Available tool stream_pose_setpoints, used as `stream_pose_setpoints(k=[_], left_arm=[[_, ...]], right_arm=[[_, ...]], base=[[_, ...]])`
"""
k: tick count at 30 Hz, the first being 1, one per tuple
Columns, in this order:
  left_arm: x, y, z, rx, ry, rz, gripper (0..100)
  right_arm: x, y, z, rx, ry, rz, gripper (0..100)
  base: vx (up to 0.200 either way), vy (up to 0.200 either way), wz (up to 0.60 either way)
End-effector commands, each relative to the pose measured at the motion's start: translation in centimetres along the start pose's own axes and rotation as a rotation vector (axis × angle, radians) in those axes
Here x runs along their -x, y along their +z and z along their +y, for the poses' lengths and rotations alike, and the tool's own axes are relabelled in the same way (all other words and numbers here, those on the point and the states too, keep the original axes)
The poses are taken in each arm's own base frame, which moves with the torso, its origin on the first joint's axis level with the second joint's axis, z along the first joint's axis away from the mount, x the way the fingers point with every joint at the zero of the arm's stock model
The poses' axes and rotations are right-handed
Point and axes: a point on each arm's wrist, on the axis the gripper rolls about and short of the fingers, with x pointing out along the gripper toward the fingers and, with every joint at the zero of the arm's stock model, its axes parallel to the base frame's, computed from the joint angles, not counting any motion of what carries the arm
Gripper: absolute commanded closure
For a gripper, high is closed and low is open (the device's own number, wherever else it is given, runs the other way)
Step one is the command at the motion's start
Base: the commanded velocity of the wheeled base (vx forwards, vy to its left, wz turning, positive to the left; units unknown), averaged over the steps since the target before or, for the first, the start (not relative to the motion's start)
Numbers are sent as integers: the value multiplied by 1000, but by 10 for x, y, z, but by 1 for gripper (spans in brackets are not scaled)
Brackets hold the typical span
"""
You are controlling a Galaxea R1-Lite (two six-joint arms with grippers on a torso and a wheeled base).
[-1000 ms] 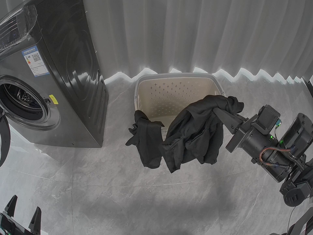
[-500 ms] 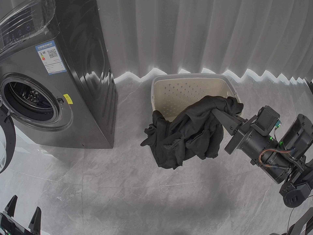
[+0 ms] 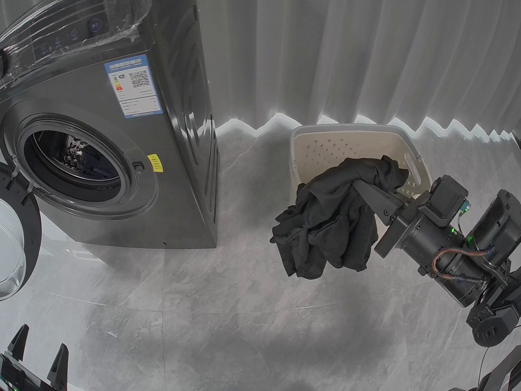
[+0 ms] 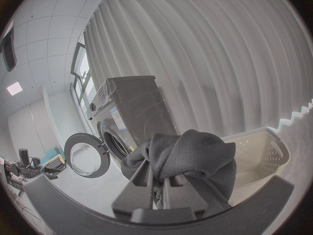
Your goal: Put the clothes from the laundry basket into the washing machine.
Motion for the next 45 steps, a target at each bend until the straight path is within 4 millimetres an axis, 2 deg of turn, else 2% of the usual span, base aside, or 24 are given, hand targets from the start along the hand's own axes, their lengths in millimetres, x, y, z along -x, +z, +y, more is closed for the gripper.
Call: stream_pose_setpoints(k=[1, 12, 21, 30, 42, 45], left_arm=[[-1, -5, 0, 1, 0, 10, 0], [-1, -5, 0, -1, 0, 10, 0], [-1, -4, 0, -2, -2, 14, 0], [-1, -4, 0, -2, -3, 15, 0], [-1, -4, 0, -1, -3, 14, 0], [-1, -4, 0, -1, -3, 15, 0]], right_arm=[[0, 0, 1, 0, 2, 0, 100], [0, -1, 3, -4, 9, 7, 100], [2, -4, 2, -3, 6, 19, 100], [0, -4, 2, -2, -6, 14, 100], [2, -6, 0, -4, -14, 36, 100], [2, -6, 0, -7, -16, 39, 100]], base=[[0, 200, 0], [0, 200, 0], [0, 0, 0], [-200, 0, 0], [0, 0, 0], [0, 200, 0]])
